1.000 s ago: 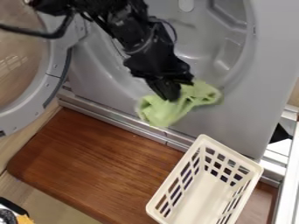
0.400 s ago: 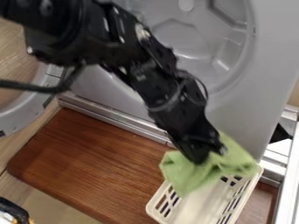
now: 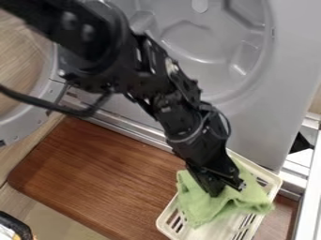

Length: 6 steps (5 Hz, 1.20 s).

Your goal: Take the green cloth out and put it inside the basket

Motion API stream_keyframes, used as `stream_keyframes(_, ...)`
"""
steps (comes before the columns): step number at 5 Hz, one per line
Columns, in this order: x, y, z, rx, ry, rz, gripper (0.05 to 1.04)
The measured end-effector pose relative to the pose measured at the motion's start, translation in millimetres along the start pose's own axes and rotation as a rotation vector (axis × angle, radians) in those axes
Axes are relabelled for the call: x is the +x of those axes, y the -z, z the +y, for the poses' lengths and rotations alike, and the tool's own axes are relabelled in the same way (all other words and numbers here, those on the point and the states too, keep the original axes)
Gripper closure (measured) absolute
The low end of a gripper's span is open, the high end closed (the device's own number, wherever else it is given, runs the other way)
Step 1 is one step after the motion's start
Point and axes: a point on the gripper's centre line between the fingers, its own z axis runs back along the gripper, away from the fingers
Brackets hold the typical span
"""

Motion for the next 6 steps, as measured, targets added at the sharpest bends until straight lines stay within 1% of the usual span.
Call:
stream_keyframes(1,1,16,16,0.007,-0.026,0.026,1.034)
stream_keyframes(2,-4,37,22,-0.011,-0.041,0.072,1.034)
stream_keyframes(3,-6,46,25,-0.013,-0.041,0.099,1.020)
stream_keyframes(4,-3,48,20,-0.030,-0.019,0.106,0.885)
stream_keyframes(5,-3,48,14,-0.043,-0.004,0.121,0.639)
stream_keyframes(6,-3,48,11,-0.053,0.001,0.126,0.323)
